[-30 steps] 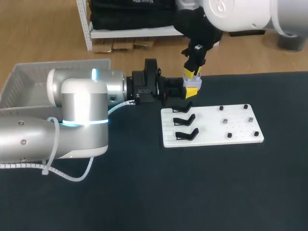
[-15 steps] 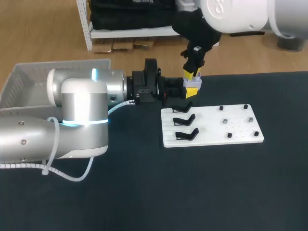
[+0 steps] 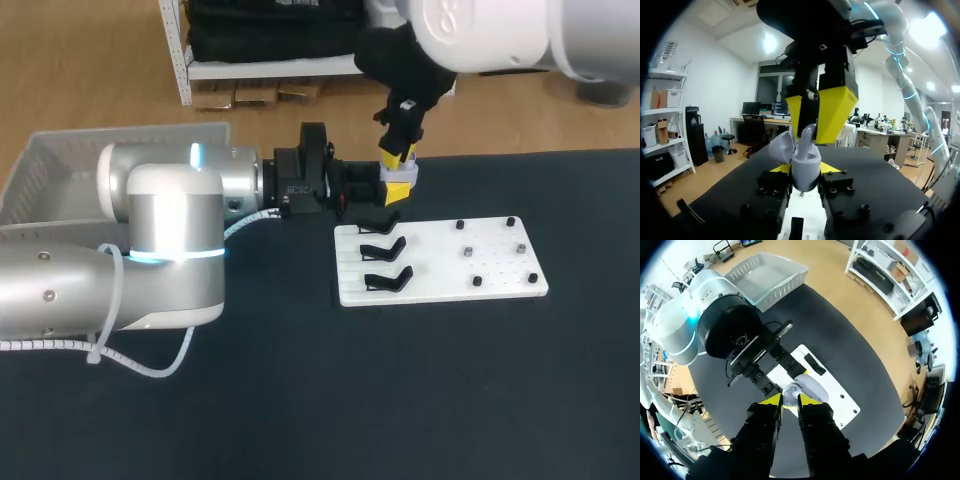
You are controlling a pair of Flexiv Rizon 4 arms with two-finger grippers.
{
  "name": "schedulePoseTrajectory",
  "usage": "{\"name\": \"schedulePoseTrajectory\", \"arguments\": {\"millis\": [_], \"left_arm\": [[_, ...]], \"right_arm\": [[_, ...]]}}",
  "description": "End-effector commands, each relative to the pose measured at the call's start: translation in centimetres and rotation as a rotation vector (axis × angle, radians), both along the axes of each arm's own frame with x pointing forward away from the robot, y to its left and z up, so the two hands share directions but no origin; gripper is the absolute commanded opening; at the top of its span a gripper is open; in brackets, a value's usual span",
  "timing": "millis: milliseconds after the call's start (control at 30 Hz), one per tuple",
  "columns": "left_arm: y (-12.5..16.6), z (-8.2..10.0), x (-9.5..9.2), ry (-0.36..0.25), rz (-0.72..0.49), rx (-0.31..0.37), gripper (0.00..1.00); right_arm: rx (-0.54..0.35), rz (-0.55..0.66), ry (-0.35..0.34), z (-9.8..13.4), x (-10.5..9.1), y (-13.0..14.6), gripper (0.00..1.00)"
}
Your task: Pick up each earbud case from the left stands, insert the matching earbuds, close the lid, and place the case in the box.
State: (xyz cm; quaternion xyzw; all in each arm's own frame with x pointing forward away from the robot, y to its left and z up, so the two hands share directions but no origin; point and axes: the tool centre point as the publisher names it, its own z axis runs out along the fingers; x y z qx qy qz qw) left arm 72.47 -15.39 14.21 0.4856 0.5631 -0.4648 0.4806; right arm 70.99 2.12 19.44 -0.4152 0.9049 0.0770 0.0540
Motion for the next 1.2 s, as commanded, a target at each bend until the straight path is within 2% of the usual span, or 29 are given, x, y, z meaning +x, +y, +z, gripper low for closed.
{"name": "schedulePoseTrajectory", "arguments": {"millis": [33, 833, 867, 1000, 1200], "left_arm": [[-0.04, -0.01, -0.13, -0.007, 0.004, -0.008, 0.00], [-0.04, -0.01, -0.13, -0.007, 0.004, -0.008, 0.00], [-0.04, -0.01, -0.13, -0.007, 0.004, -0.008, 0.00], [-0.04, -0.01, -0.13, -0.007, 0.004, -0.008, 0.00], [-0.04, -0.01, -0.13, -0.007, 0.004, -0.008, 0.00]], "right_arm": [[-0.010, -0.007, 0.007, -0.08, 0.20, 0.27, 0.00], [-0.025, -0.036, 0.006, -0.14, 0.14, 0.01, 0.00], [-0.025, -0.039, 0.006, -0.13, 0.17, -0.01, 0.04], [-0.026, -0.041, 0.007, -0.10, 0.17, -0.01, 0.10], [-0.032, -0.043, 0.009, -0.11, 0.15, -0.03, 0.15]]}}
